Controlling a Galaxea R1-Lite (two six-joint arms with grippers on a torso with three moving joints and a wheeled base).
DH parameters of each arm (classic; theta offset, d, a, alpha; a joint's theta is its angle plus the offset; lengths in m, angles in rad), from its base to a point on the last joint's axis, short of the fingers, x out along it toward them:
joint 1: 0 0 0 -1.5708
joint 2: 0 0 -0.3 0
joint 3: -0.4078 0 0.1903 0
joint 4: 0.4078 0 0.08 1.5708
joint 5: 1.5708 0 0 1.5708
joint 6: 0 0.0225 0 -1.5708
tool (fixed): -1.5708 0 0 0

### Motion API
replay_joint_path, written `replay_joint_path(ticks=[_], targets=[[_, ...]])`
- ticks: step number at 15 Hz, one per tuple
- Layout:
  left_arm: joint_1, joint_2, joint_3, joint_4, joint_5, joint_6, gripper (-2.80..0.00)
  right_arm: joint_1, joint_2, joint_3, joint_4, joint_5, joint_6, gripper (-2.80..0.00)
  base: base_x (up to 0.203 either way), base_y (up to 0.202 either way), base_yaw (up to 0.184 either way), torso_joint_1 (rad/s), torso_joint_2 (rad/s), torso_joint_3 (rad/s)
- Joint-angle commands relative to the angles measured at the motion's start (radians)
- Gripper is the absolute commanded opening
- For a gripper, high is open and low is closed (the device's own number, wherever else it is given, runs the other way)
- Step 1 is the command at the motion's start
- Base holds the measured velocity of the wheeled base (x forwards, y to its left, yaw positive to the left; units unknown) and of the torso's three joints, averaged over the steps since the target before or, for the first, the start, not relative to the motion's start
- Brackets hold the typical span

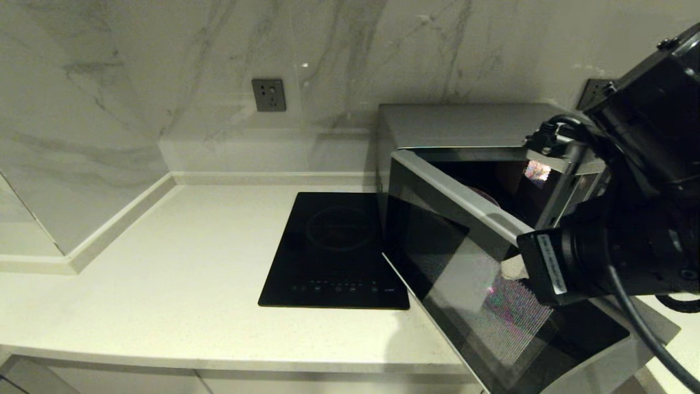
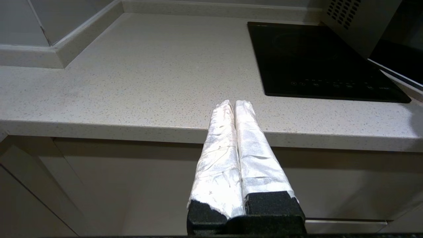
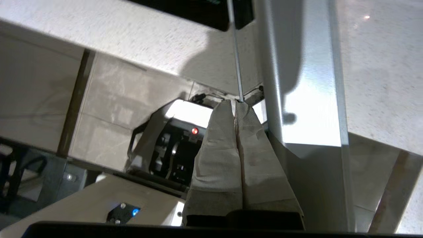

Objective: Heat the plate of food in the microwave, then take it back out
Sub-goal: Close the microwave oven

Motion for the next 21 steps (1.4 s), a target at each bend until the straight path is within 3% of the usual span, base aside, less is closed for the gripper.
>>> replay_joint_path(ticks=[1, 5, 8, 19, 21], targets=[[0.000, 0.000, 0.000, 0.000, 0.001, -0.001, -2.80, -0.101, -0.021, 0.032, -0.023, -0.001, 0.003, -2.80, 0.000, 0.000, 0.000, 0.000, 0.00, 0.000], [0.000, 0.000, 0.000, 0.000, 0.001, -0.001, -2.80, -0.328, -0.003, 0.106, -0.153, 0.004, -0.002, -2.80, 0.000, 0.000, 0.000, 0.000, 0.00, 0.000], [0.000, 0.000, 0.000, 0.000, 0.001, -0.001, -2.80, -0.445, 0.031, 0.115, -0.179, 0.012, -0.004, -2.80, 0.000, 0.000, 0.000, 0.000, 0.00, 0.000], [0.000, 0.000, 0.000, 0.000, 0.001, -0.001, -2.80, -0.742, 0.262, 0.078, -0.575, -0.014, 0.009, -2.80, 0.000, 0.000, 0.000, 0.000, 0.00, 0.000], [0.000, 0.000, 0.000, 0.000, 0.001, -0.001, -2.80, -0.786, 0.306, 0.043, -0.641, -0.015, 0.063, -2.80, 0.000, 0.000, 0.000, 0.000, 0.00, 0.000]])
